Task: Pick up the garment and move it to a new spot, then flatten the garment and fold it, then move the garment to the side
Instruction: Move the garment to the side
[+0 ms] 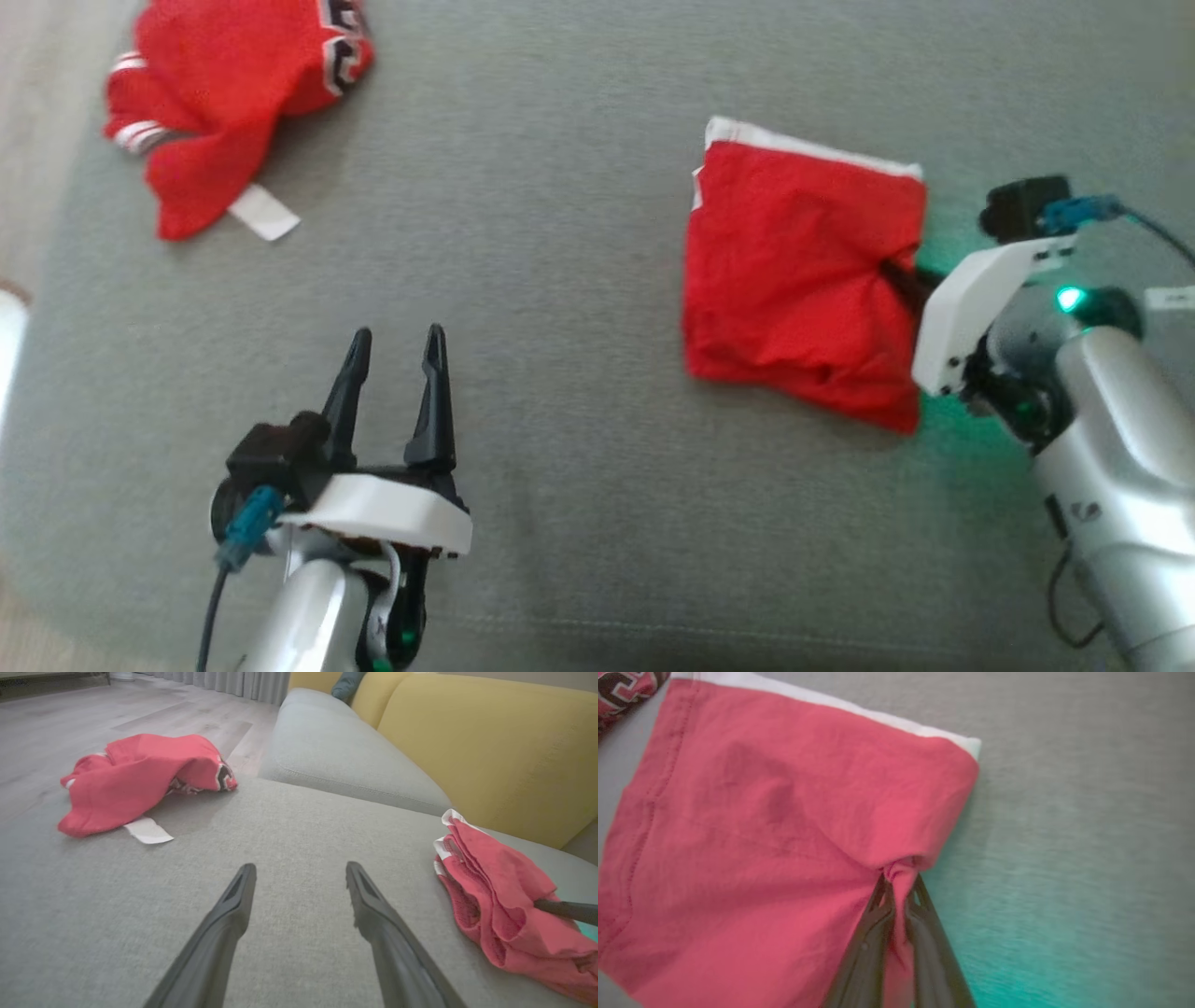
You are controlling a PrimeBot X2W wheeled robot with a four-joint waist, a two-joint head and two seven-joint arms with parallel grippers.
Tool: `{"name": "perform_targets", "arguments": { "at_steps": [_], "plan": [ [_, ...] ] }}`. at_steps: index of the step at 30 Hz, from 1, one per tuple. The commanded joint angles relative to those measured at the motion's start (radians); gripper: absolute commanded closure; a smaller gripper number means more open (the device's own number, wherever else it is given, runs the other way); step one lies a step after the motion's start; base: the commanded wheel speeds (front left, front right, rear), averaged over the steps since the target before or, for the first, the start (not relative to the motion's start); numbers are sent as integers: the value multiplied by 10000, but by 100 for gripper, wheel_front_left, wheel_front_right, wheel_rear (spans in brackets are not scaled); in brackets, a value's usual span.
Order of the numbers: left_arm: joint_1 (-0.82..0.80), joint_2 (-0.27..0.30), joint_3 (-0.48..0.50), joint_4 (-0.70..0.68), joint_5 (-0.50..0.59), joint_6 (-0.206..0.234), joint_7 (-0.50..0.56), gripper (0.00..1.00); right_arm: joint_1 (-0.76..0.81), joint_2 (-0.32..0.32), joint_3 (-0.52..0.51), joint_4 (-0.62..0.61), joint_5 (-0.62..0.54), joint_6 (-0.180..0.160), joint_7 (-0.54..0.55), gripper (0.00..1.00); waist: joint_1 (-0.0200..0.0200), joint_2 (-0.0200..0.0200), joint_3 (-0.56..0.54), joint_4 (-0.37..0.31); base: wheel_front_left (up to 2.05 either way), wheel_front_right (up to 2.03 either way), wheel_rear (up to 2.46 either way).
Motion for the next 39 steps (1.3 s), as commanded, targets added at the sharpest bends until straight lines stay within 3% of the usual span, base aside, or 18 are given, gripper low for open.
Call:
{"name": "perform_targets", "arguments": {
  "at_steps": [1,5,10,16,20,28,39],
  "plan": [
    [-436,-1,405,-404,173,-85,-78,0,-520,-431,-12,-297,-196,63,-258,100,-1,0,206,-584,0,0,0],
    [-576,8,417,-477,325,-151,-78,0,-776,-647,-102,-374,-394,63,-443,100,-1,0,426,-1310,0,0,0],
    [-862,136,297,-544,589,-259,-72,0,-1260,-777,-370,-491,-703,63,-699,100,-1,0,918,-2716,0,0,0],
    [-1189,493,199,-846,875,-257,243,0,-1693,-475,-634,-519,-931,63,-1066,100,-1,0,1524,-4274,0,0,0],
    [-1375,693,107,-1148,1060,-243,531,0,-1885,-234,-715,-375,-1009,63,-1376,100,-1,0,1782,-4853,0,0,0],
    [-1575,773,-63,-1554,1174,-206,775,0,-2124,-252,-880,21,-1319,63,-1848,100,-1,0,1849,-4676,0,0,0],
    [-1465,618,-60,-1574,950,-41,509,0,-2903,-1456,-1573,845,-2804,63,-1664,100,-1,0,1765,-3465,0,0,0]
  ]
}}
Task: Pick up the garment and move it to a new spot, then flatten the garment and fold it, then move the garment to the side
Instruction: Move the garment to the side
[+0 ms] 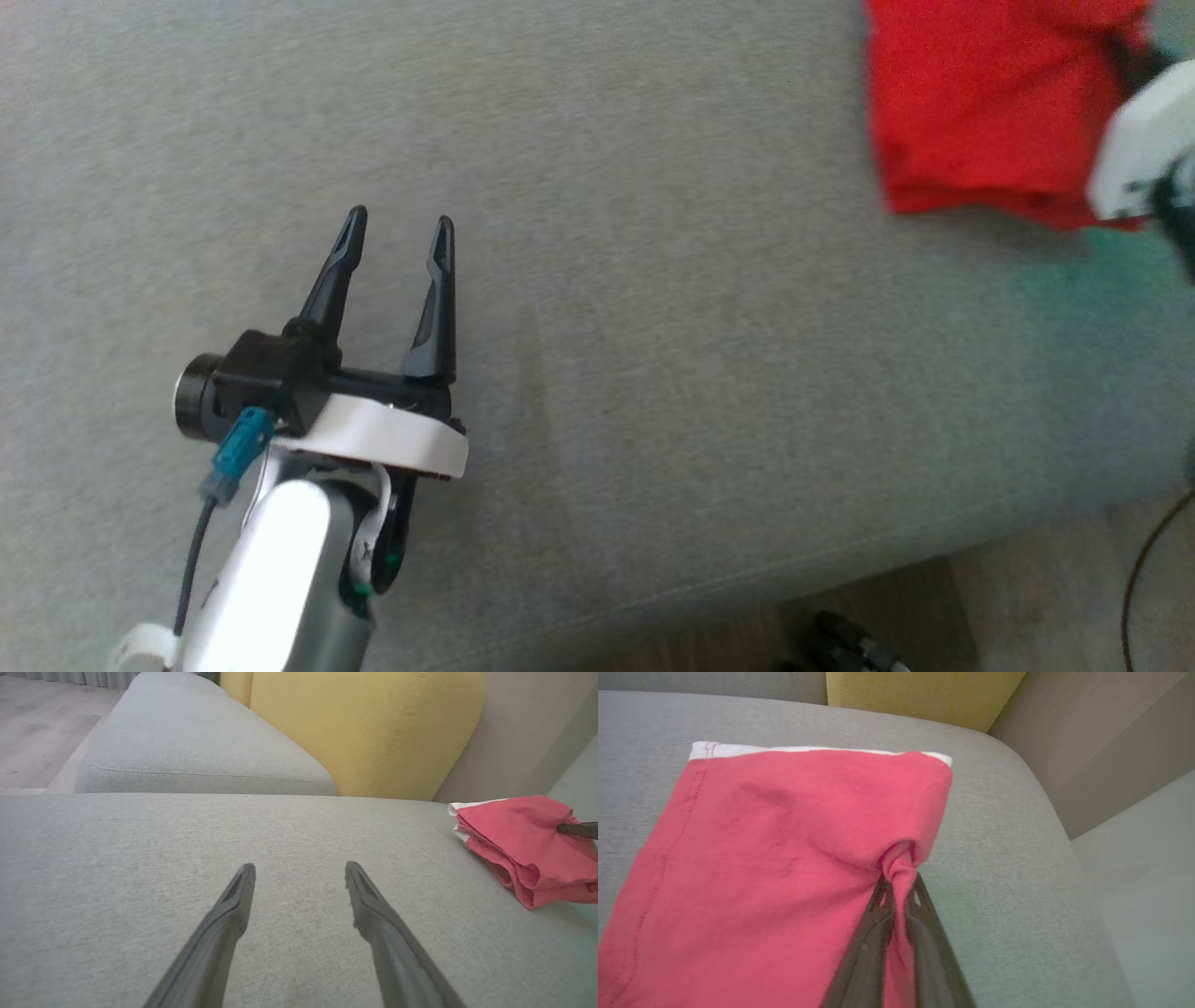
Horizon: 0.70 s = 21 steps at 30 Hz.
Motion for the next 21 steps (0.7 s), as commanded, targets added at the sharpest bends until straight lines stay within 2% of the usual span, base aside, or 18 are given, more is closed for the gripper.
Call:
{"name": "perform_targets", "arguments": {
  "at_steps": [1,8,16,21],
  "plan": [
    [-86,-10,284,-350,-78,38,-108,0,-365,-460,-142,-209,-209,65,96,100,0,0,-2,305,0,0,0],
    [-67,-90,228,-274,-177,76,-298,0,-959,-1352,-788,34,-1286,65,629,100,0,0,157,817,0,0,0],
    [-116,-96,184,-264,-184,107,-378,0,-1103,-1553,-1366,-19,-2108,65,866,100,0,0,337,938,0,0,0],
    [-155,-56,165,-263,-178,134,-391,0,-1191,-1415,-1699,-122,-2421,65,1018,100,0,0,445,930,0,0,0]
  ]
}}
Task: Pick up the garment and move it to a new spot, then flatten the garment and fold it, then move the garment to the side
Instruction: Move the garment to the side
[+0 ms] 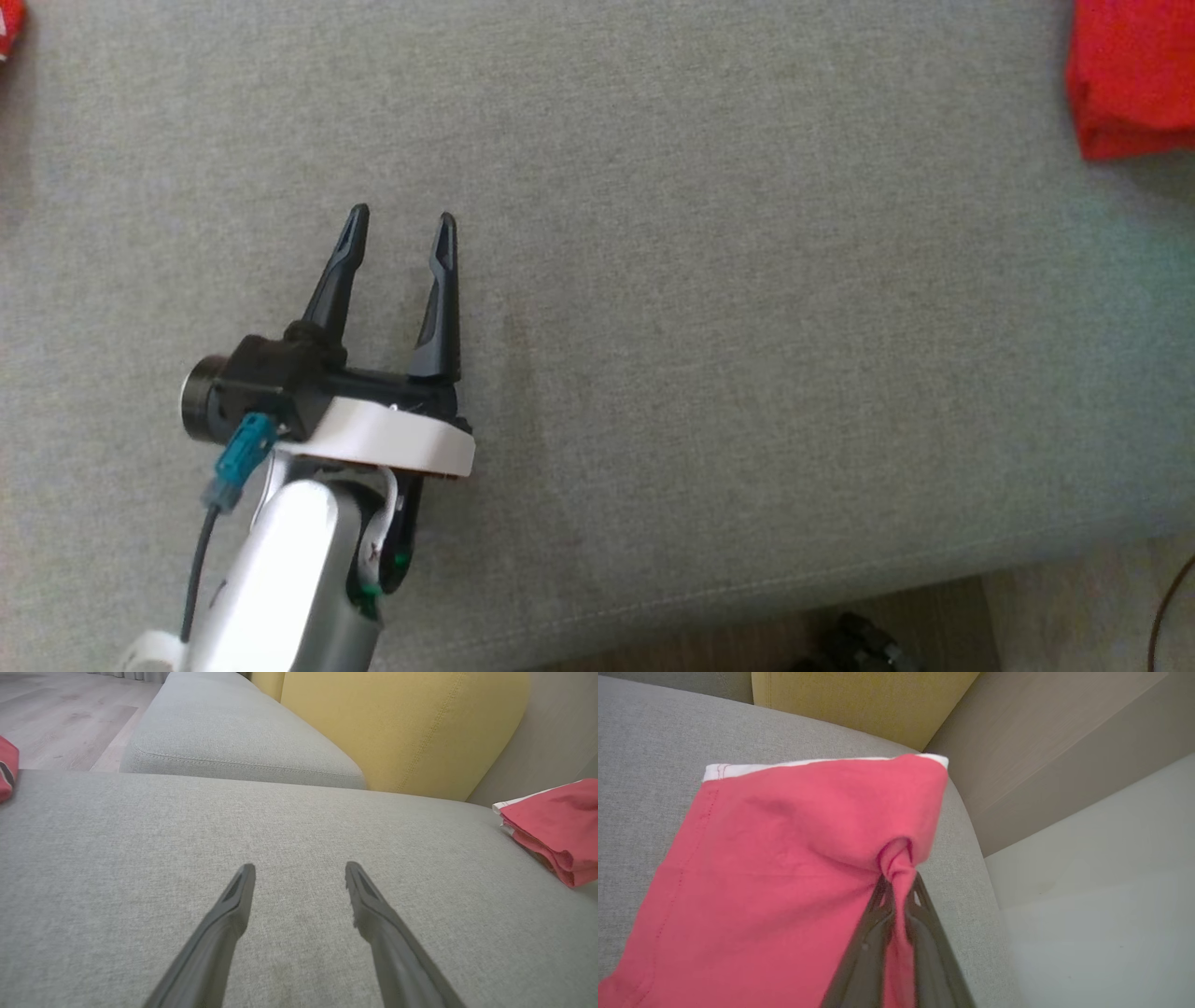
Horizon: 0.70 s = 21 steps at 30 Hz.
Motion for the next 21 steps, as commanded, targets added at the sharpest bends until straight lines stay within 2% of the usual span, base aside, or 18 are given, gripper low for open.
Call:
{"name": "perform_targets", "arguments": {
  "at_steps": [1,3,4,5,6,7,8,9,14,21],
  "plan": [
    [-167,100,209,-296,-58,40,-85,0,-235,-169,-20,-441,-184,65,-8,100,0,0,43,-9,0,0,0],
    [-197,113,195,-289,-61,41,-84,0,-273,-157,-31,-519,-401,65,-44,100,0,0,91,-15,0,0,0],
    [-212,118,187,-284,-62,44,-83,0,-288,-137,-48,-539,-481,65,-60,93,0,0,111,-18,0,0,0],
    [-228,120,177,-282,-62,48,-81,0,-298,-118,-60,-564,-567,65,-87,72,0,0,131,-16,0,0,0],
    [-244,122,167,-282,-61,52,-79,0,-306,-100,-83,-580,-655,65,-102,58,0,0,153,-15,0,0,0],
    [-258,126,159,-279,-63,54,-79,0,-316,-81,-123,-591,-744,65,-136,38,0,0,172,-12,0,0,0],
    [-272,132,152,-274,-66,54,-80,0,-327,-60,-168,-604,-835,65,-194,11,0,0,188,-9,0,0,0],
    [-288,138,147,-269,-71,52,-81,0,-341,-37,-227,-623,-925,65,-290,0,0,0,205,-4,0,0,0],
    [-365,164,128,-199,-121,55,-82,0,-360,333,-531,-751,-1558,65,-888,0,0,0,237,21,0,0,0],
    [-401,151,146,-27,-225,64,-136,0,-350,925,-411,-766,-1459,65,-2012,0,0,0,-137,137,0,0,0]
  ]
}}
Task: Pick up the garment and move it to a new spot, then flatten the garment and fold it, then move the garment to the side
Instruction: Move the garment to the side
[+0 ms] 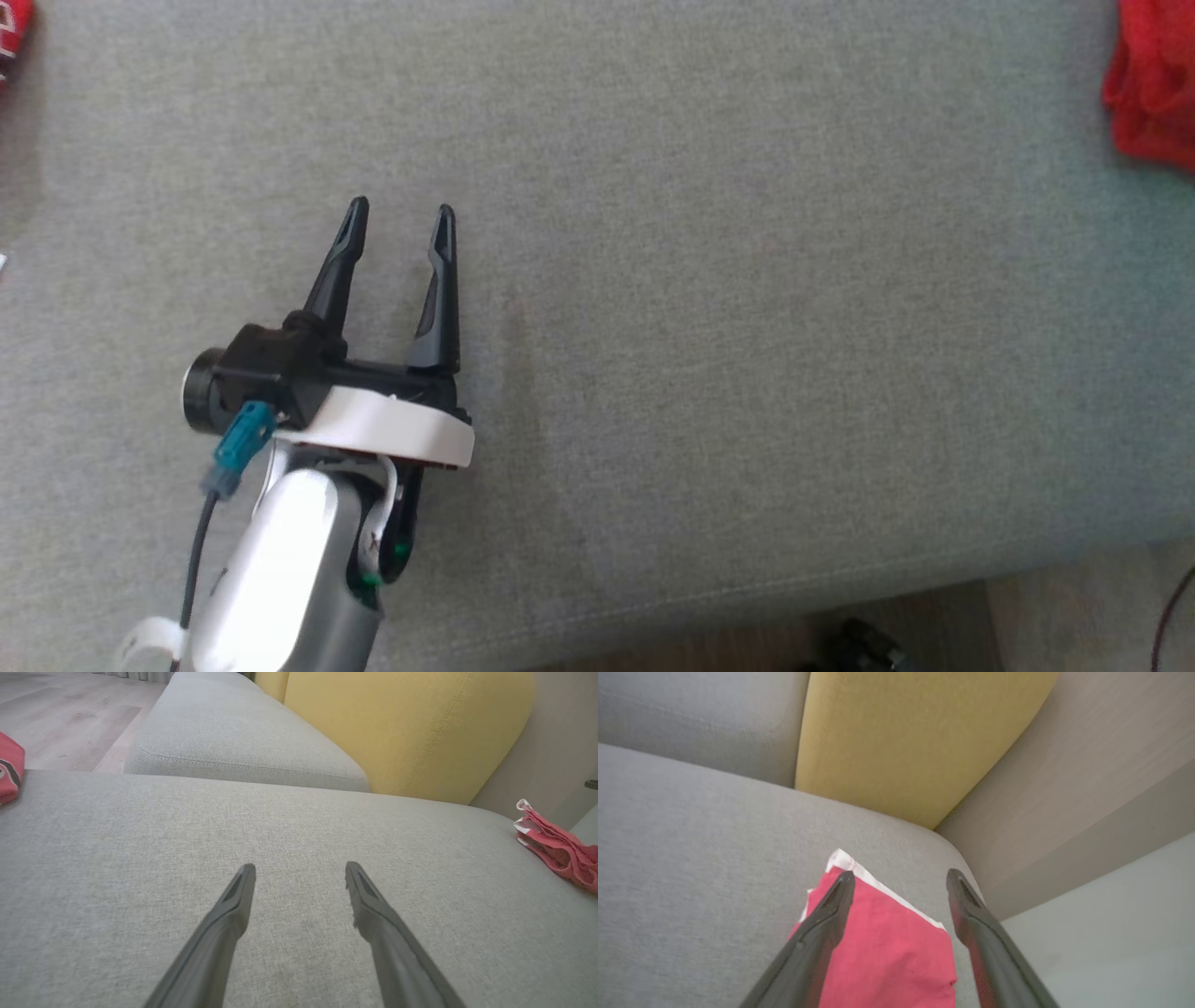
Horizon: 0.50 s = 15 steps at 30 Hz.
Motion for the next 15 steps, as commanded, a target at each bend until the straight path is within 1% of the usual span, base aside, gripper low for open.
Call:
{"name": "perform_targets", "arguments": {
  "at_steps": [1,4,5,10,11,15],
  "plan": [
    [-167,99,230,-247,-66,64,-98,0,-144,55,176,-362,184,65,-359,0,-1,0,-261,97,0,0,0],
    [-153,64,314,-105,-159,92,-153,0,-39,345,435,-429,466,65,-902,0,-1,0,-671,239,0,0,0],
    [-126,42,403,27,-232,116,-189,0,114,572,628,-526,666,65,-1231,0,-1,0,-1004,363,0,0,0],
    [33,1,689,432,-420,169,-258,0,872,1219,1007,-943,1233,65,-2003,0,-1,0,-1972,757,0,0,0],
    [33,1,689,432,-420,169,-258,0,872,1219,1007,-943,1233,65,-2003,0,-1,0,-1972,757,0,0,0],
    [330,-40,924,677,-528,224,-286,0,1898,1843,1082,-1429,1635,65,-2562,0,-1,0,-2786,1088,0,0,0]
  ]
}}
